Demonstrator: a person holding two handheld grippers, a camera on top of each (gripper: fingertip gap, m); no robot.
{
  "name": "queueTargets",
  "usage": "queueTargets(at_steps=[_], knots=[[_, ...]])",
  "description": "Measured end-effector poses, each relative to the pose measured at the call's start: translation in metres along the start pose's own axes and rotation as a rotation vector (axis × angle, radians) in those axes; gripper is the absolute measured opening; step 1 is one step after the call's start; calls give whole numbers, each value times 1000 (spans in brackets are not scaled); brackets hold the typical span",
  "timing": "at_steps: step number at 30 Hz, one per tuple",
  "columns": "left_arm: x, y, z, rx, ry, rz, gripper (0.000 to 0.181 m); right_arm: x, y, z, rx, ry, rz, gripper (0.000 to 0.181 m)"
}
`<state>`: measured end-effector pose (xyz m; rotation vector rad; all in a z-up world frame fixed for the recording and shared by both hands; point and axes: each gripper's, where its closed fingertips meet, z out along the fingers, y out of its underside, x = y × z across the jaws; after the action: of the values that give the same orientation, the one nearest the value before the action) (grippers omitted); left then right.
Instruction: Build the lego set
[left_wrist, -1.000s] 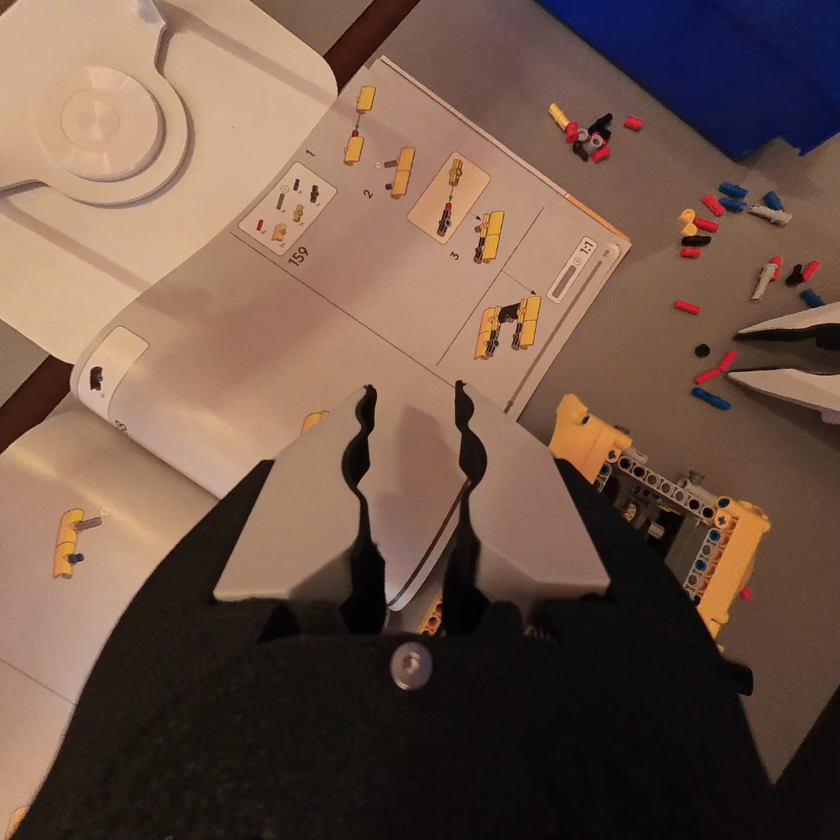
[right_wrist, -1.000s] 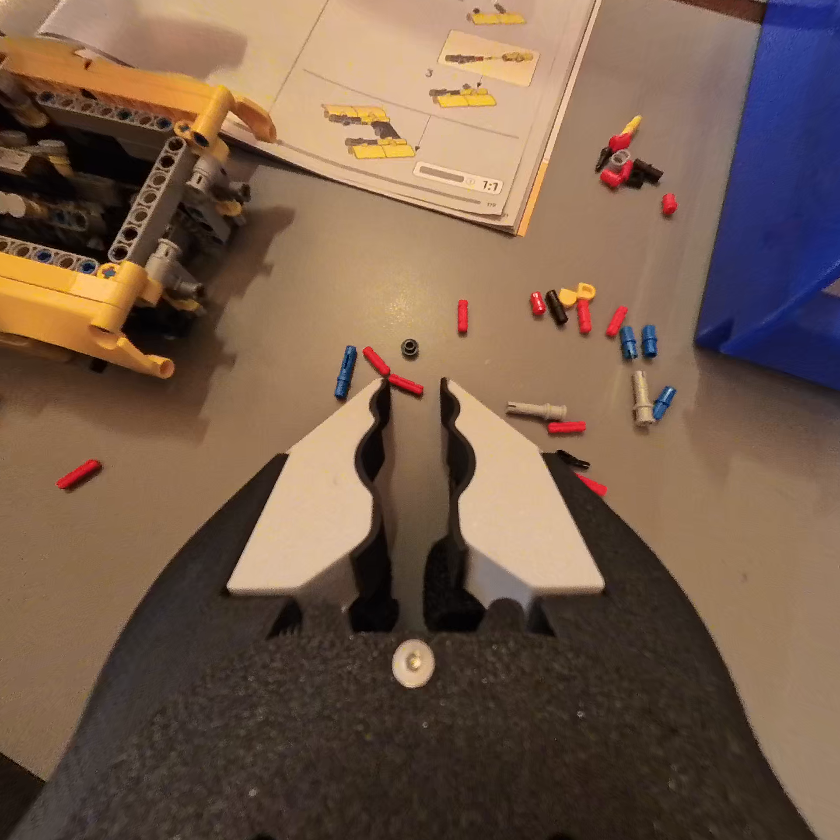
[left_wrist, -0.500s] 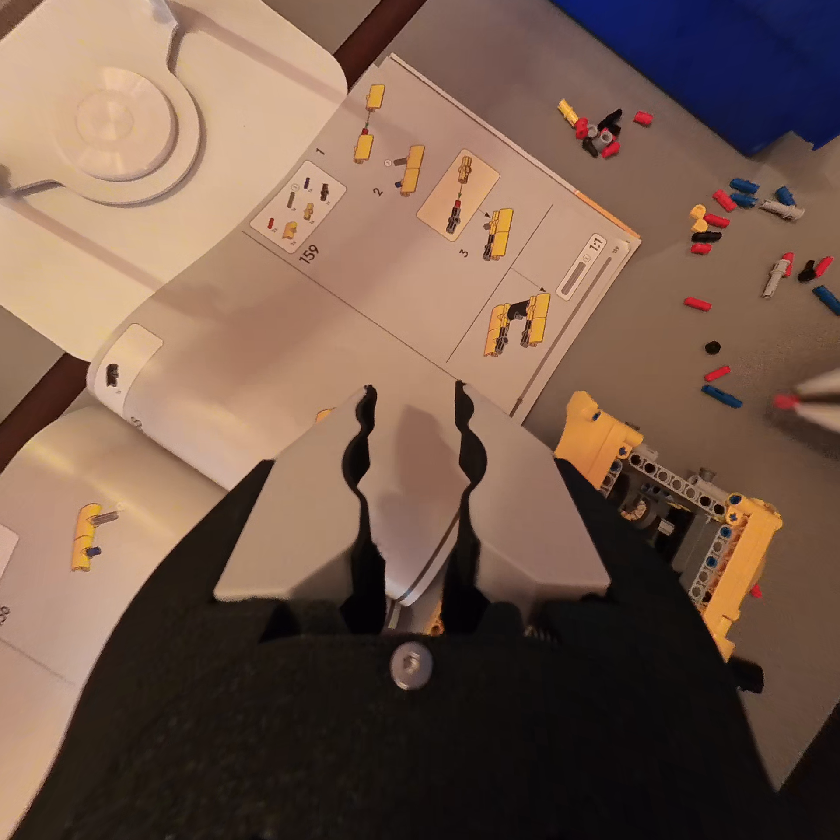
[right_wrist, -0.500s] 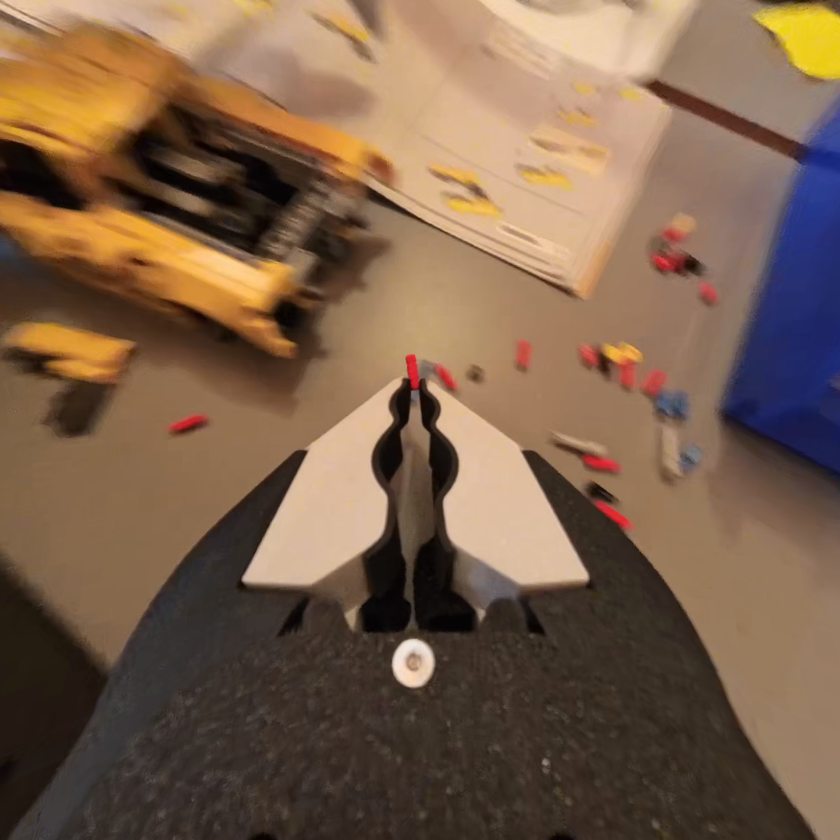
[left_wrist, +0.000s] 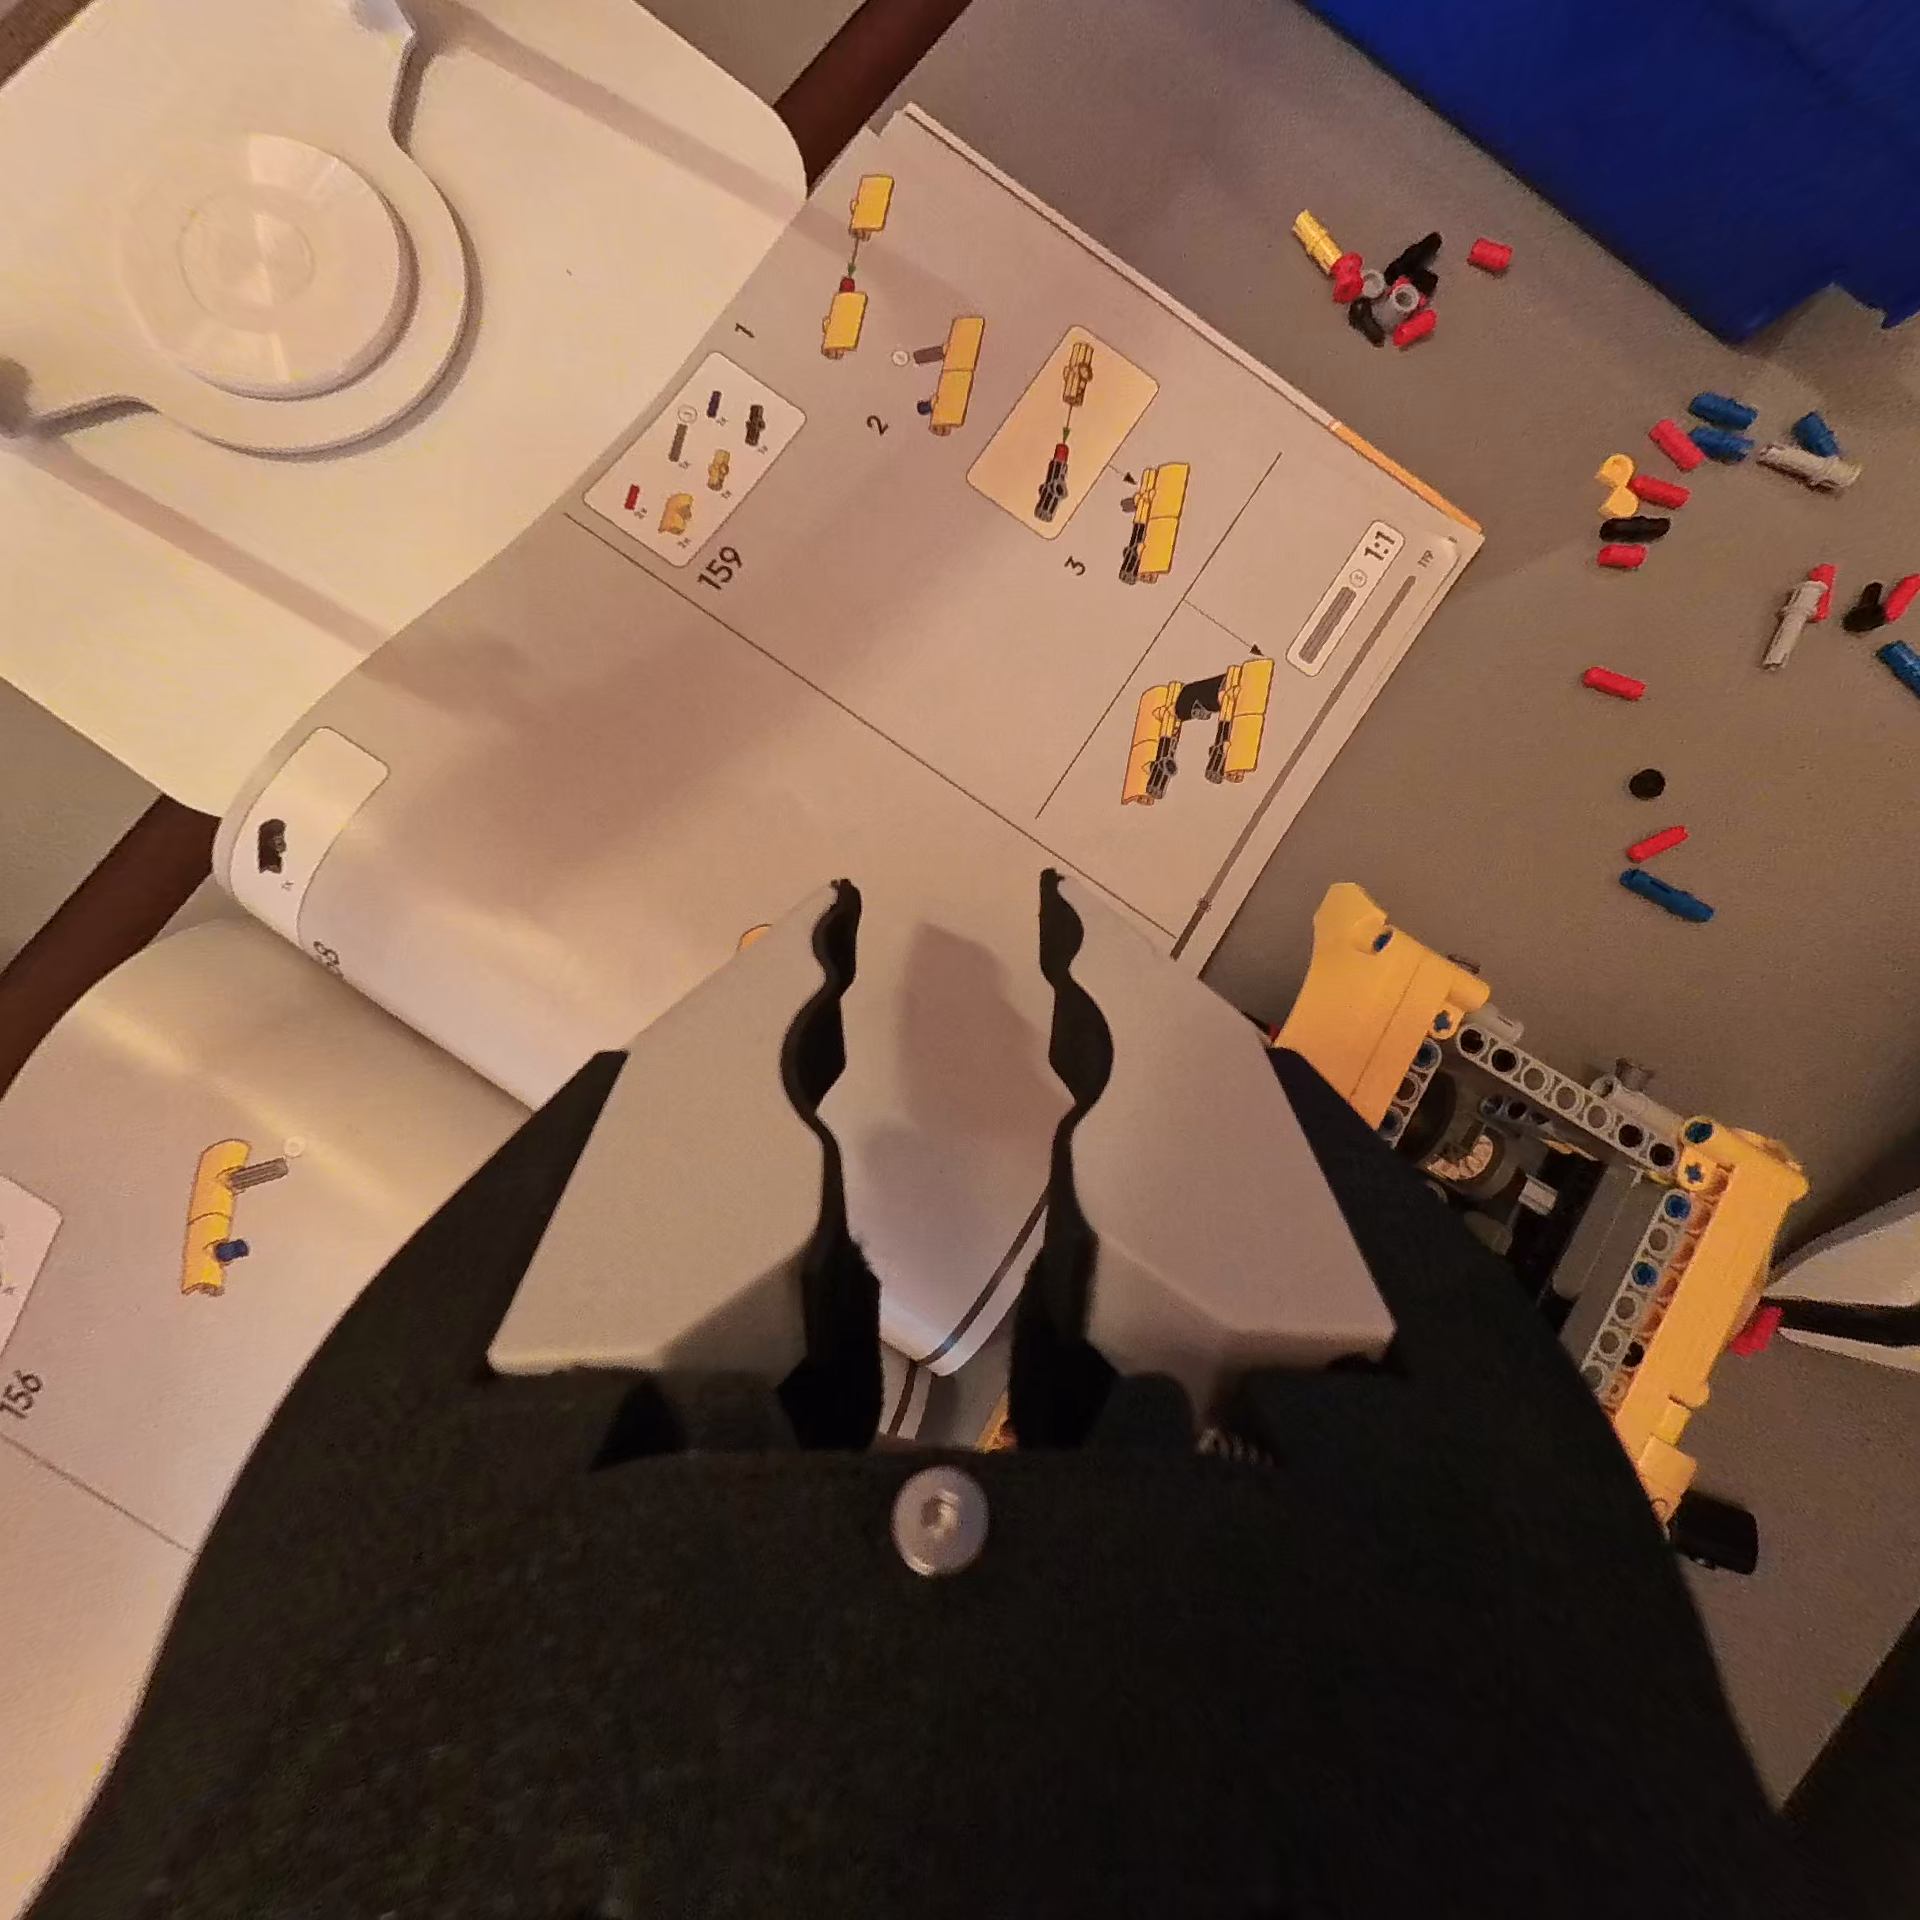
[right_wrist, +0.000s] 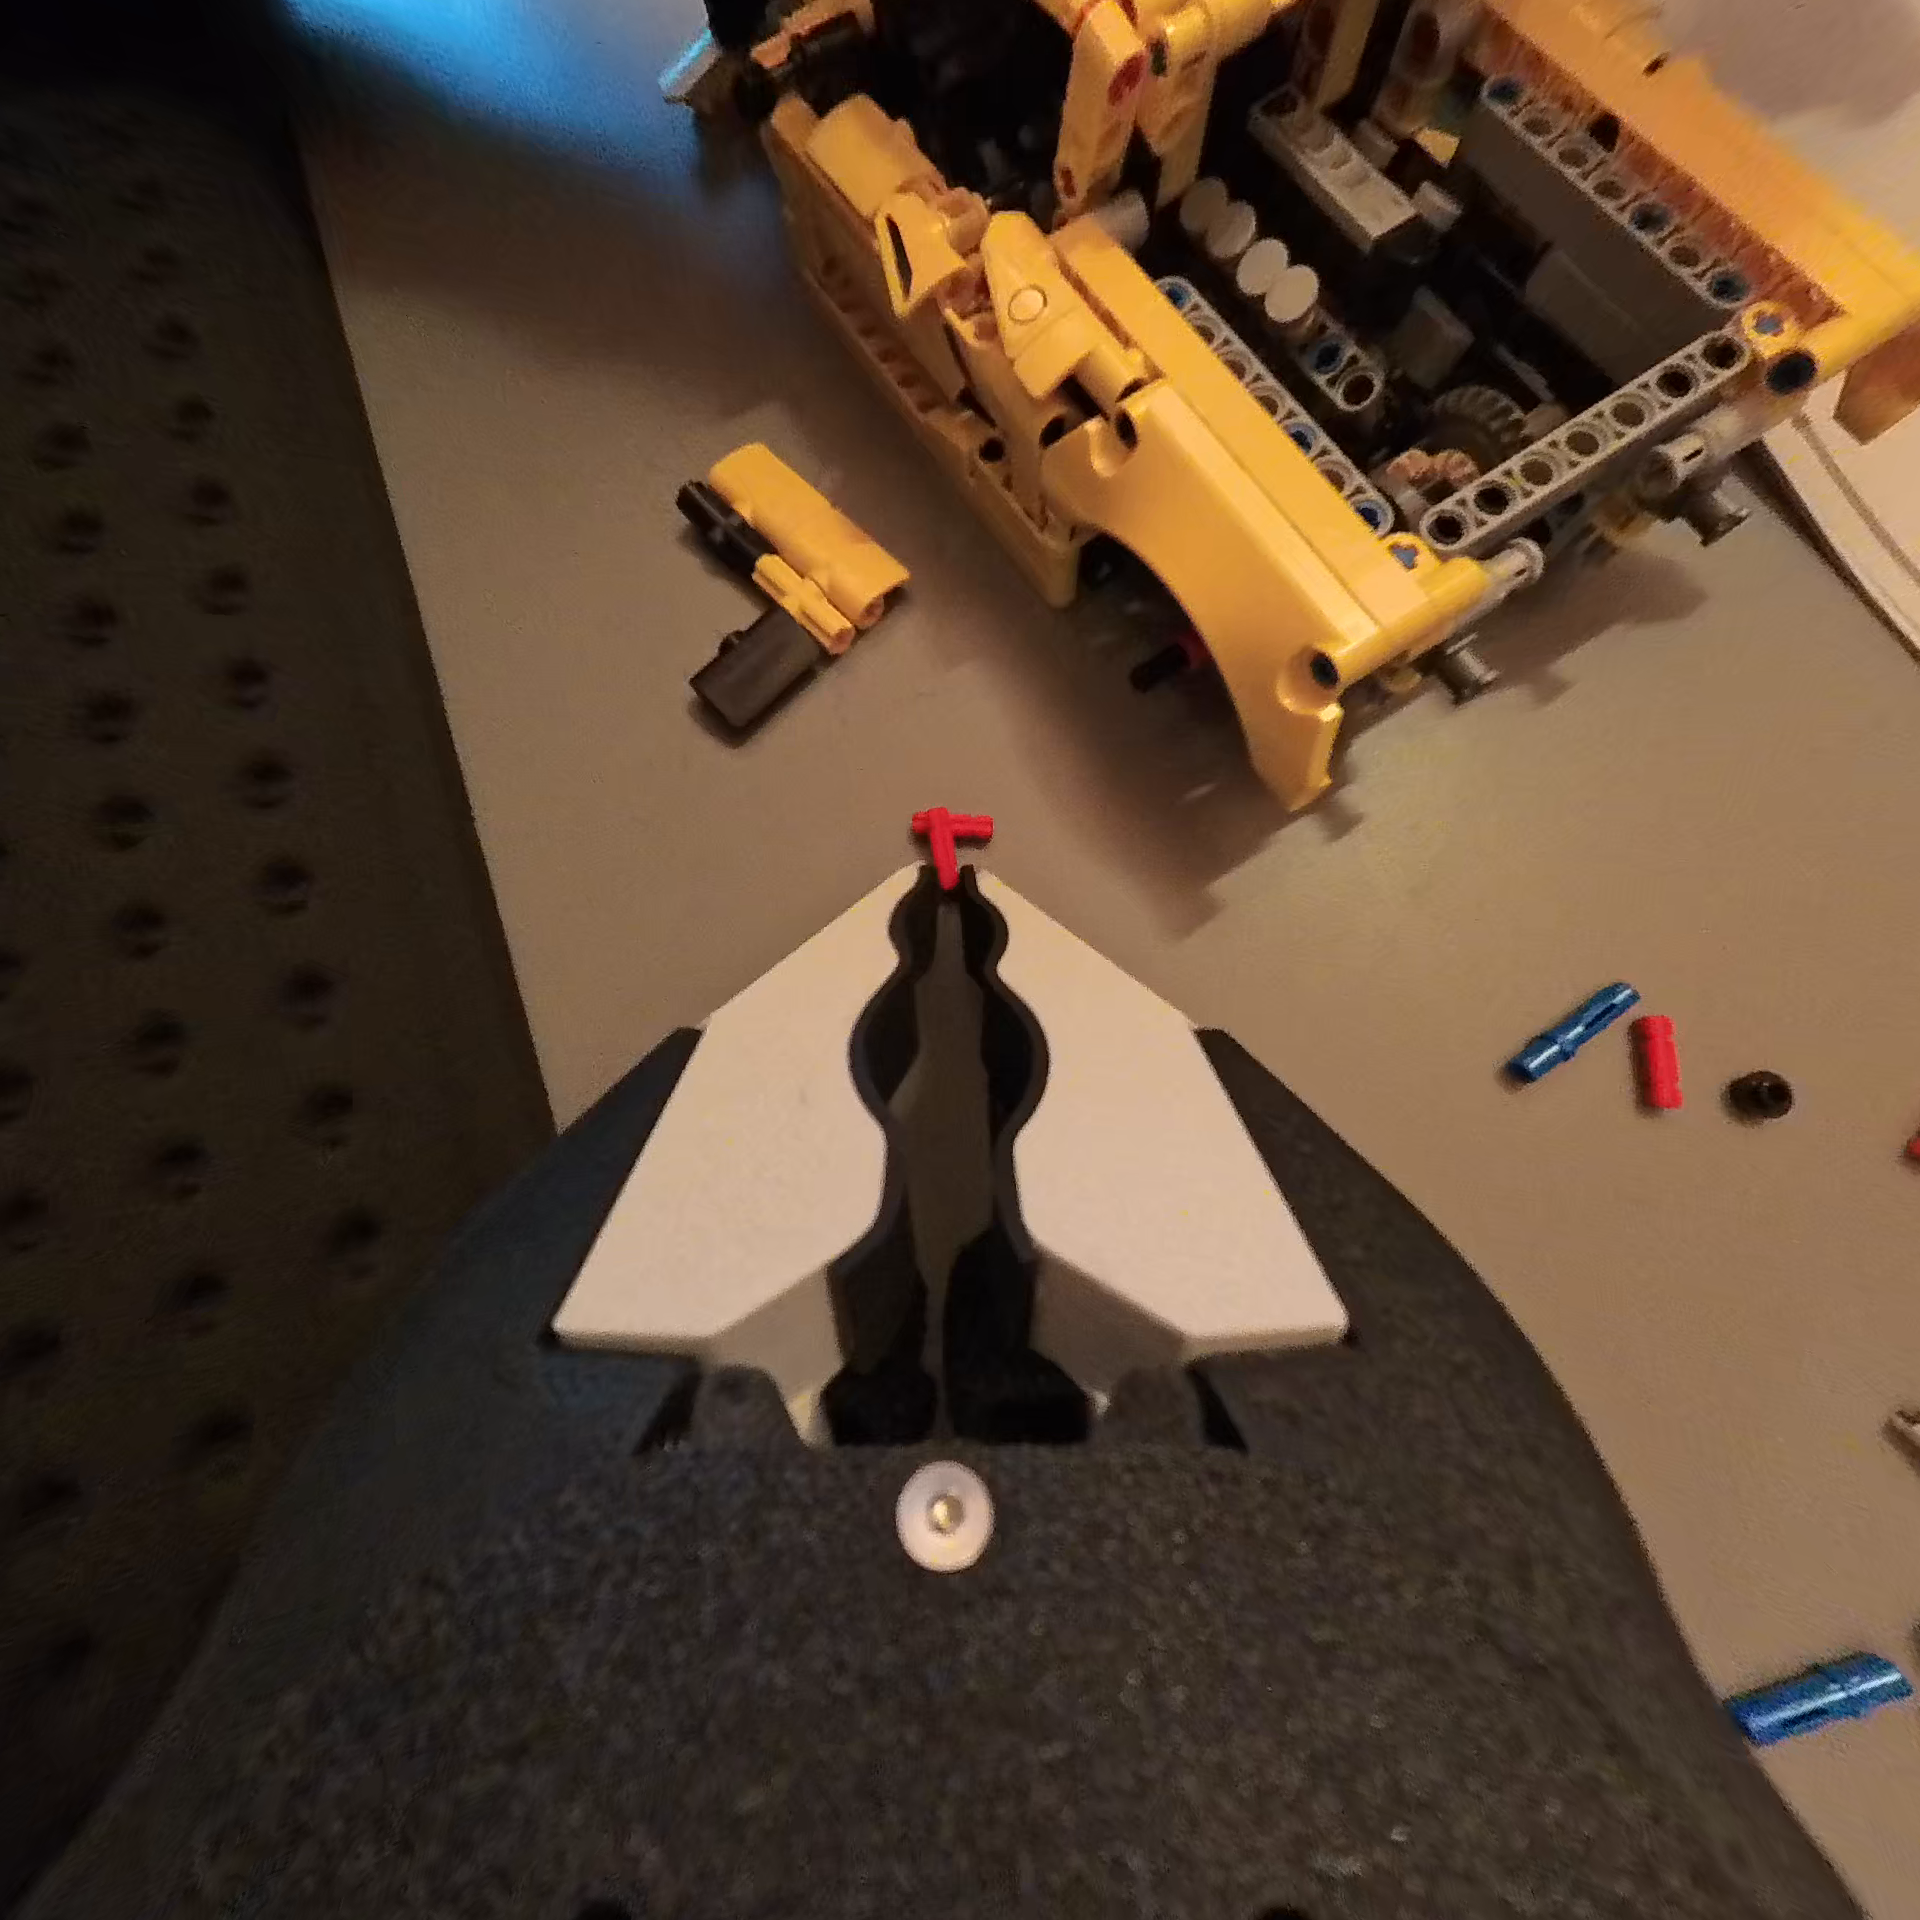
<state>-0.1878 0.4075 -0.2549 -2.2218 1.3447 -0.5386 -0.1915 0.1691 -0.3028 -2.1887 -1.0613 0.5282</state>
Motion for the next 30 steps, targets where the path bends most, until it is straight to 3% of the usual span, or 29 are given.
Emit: queueTargets(at_steps=[6, 12, 15, 18, 21, 25, 30], knots=[[-1, 2, 2, -7, 2, -3, 34, 0, -2, -1, 21, 3, -5, 5], [-7, -2, -11, 3, -14, 13, 34, 21, -21, -21, 172, 80, 65, 8], [-20, -12, -50, 63, -50, 18, 34, 29, -20, -24, 180, 110, 95, 7], [-3, -8, -111, 179, 89, -27, 34, 32, -15, -22, 148, 152, 76, 4], [-8, 45, -171, 181, 66, -39, 34, 33, -12, -18, 123, 190, 35, 3], [-45, 151, -234, 114, -186, -143, 34, 36, -14, -19, 126, 250, -2, 1], [-73, 284, -285, -22, -461, -277, 34, 35, -18, -21, 157, 216, 43, 2]])
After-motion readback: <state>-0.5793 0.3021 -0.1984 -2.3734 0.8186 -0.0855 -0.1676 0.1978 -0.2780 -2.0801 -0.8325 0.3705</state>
